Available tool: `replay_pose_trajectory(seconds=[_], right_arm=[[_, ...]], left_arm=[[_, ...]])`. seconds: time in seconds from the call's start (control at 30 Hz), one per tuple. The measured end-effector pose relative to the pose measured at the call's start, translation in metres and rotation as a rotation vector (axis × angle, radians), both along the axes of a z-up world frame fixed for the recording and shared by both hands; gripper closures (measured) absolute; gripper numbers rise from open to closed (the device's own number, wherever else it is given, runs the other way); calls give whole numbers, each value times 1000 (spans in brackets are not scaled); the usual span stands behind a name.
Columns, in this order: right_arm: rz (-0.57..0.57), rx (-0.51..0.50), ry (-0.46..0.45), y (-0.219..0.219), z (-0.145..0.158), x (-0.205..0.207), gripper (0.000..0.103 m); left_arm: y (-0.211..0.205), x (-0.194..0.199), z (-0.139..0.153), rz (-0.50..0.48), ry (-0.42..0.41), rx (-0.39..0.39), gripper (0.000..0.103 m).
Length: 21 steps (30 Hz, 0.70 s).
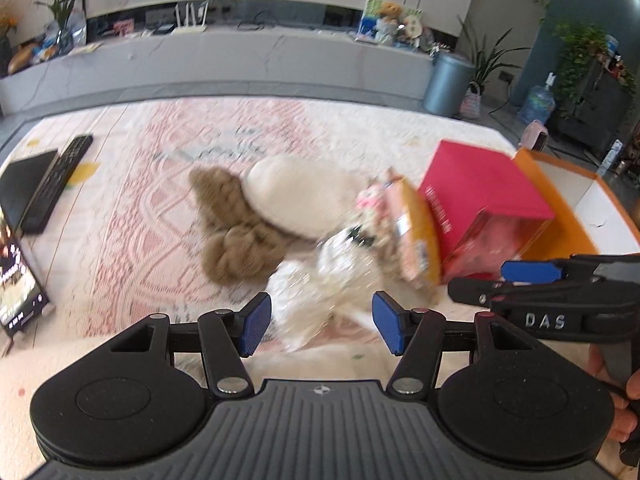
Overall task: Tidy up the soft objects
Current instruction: 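Move both tools back over the remaining items on the table, then grasp the clear plastic bag with the left tool while the right tool grasps the silver wipes pack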
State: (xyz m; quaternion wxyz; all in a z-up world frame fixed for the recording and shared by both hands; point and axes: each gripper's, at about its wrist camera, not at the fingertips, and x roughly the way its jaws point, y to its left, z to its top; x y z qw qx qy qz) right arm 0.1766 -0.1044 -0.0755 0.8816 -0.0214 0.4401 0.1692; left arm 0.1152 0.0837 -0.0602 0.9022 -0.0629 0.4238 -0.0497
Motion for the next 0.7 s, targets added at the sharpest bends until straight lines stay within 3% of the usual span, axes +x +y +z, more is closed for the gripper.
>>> replay_pose_trajectory(seconds=[0.13, 0.3, 0.47, 0.7], right_arm=[[29, -20, 0, 12, -12, 6, 35], [48, -29, -4, 22, -20, 18, 36], [52, -39, 5, 30, -26, 33, 36], [10, -98, 2, 40, -39, 40, 37]], left_arm=[[2, -1, -7, -10, -13, -21, 35], [-3, 15, -11, -83, -28, 21, 33], [-5, 40, -24, -161, 30, 97, 30], [-4, 62, -52, -200, 156, 76, 31]])
